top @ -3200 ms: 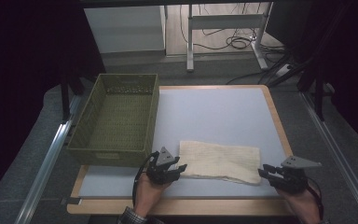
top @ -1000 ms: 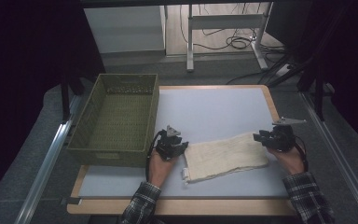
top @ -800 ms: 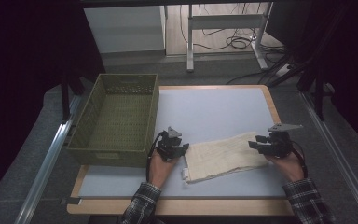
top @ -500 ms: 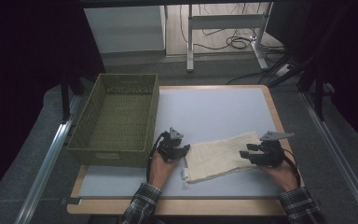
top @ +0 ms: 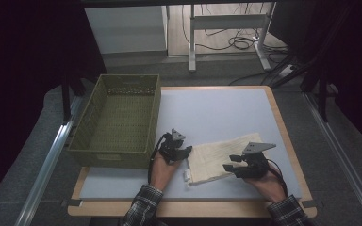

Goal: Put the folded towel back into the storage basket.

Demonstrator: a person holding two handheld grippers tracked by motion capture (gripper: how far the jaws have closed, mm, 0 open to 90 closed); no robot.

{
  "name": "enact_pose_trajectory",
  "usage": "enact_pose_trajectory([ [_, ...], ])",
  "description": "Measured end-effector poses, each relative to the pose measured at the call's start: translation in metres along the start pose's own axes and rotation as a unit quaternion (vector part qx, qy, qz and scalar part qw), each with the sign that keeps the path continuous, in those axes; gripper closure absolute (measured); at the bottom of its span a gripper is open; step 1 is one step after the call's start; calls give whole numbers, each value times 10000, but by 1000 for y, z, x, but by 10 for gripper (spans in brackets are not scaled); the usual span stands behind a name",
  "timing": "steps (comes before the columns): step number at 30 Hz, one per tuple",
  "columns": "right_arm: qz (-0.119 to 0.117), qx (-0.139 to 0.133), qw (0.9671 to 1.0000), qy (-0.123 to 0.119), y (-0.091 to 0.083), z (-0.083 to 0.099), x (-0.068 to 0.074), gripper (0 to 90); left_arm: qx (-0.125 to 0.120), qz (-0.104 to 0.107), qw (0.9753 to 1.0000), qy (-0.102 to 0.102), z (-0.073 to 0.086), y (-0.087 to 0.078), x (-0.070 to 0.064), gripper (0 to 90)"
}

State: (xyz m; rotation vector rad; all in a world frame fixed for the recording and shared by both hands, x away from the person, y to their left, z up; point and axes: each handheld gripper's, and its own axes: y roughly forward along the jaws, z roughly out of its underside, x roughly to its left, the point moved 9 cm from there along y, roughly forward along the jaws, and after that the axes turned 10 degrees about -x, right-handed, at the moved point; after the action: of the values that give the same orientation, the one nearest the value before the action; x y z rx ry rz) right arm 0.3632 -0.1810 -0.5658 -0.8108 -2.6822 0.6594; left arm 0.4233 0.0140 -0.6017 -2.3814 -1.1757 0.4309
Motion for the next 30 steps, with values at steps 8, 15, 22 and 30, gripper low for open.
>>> enact_pose_trajectory([
  [8,-316,79,9994,-141,17,0,28,483,16,17,10000,-3,0,0,0,521],
  [15,-499,121,9983,-278,29,-2,47,483,25,22,10000,10,0,0,0,521],
  [22,-601,152,9973,-401,39,-4,60,484,25,27,10000,-3,1,0,1,520],
  [30,-674,147,9966,-458,46,-5,69,521,22,32,10000,-13,1,0,1,519],
])
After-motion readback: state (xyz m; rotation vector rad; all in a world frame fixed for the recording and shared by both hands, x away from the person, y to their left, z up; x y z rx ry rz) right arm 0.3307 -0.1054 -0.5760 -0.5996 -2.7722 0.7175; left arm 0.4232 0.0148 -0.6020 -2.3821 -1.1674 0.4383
